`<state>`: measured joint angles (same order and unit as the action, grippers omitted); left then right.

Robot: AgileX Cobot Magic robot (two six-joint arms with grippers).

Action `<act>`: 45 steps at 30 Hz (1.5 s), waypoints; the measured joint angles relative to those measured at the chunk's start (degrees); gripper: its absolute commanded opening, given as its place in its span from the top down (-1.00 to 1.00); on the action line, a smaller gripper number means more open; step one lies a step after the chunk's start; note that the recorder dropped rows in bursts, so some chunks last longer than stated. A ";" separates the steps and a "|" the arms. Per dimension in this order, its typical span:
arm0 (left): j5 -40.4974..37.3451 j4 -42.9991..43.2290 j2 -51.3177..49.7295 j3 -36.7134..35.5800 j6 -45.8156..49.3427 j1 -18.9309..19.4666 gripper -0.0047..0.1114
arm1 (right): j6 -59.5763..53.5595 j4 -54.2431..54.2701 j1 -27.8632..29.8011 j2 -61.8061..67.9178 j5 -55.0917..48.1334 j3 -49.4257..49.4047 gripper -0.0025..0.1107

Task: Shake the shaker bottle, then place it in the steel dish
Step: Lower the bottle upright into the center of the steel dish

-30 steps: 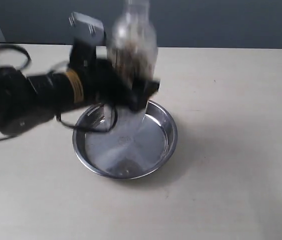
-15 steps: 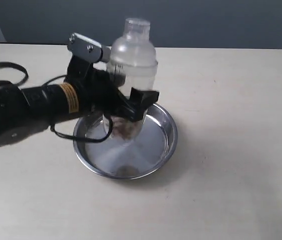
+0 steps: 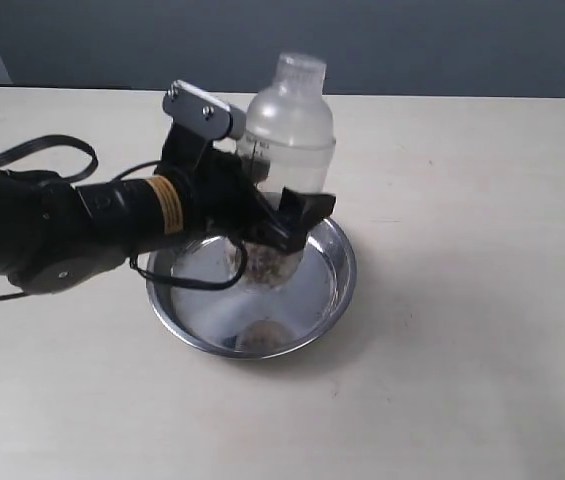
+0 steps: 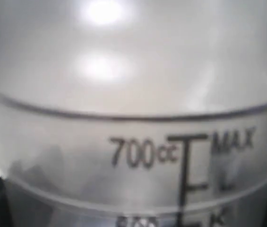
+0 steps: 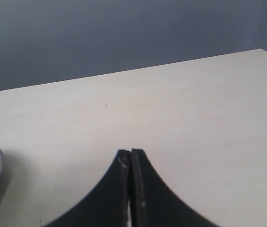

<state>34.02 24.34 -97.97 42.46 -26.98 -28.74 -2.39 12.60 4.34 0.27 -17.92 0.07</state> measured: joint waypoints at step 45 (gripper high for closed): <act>33.10 3.98 -20.35 -0.50 10.14 5.16 -0.12 | 0.00 0.00 0.00 0.00 0.00 0.00 0.97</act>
<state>67.13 28.32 -118.33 41.96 -16.84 -23.57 -2.39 12.60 4.34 0.27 -17.92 0.07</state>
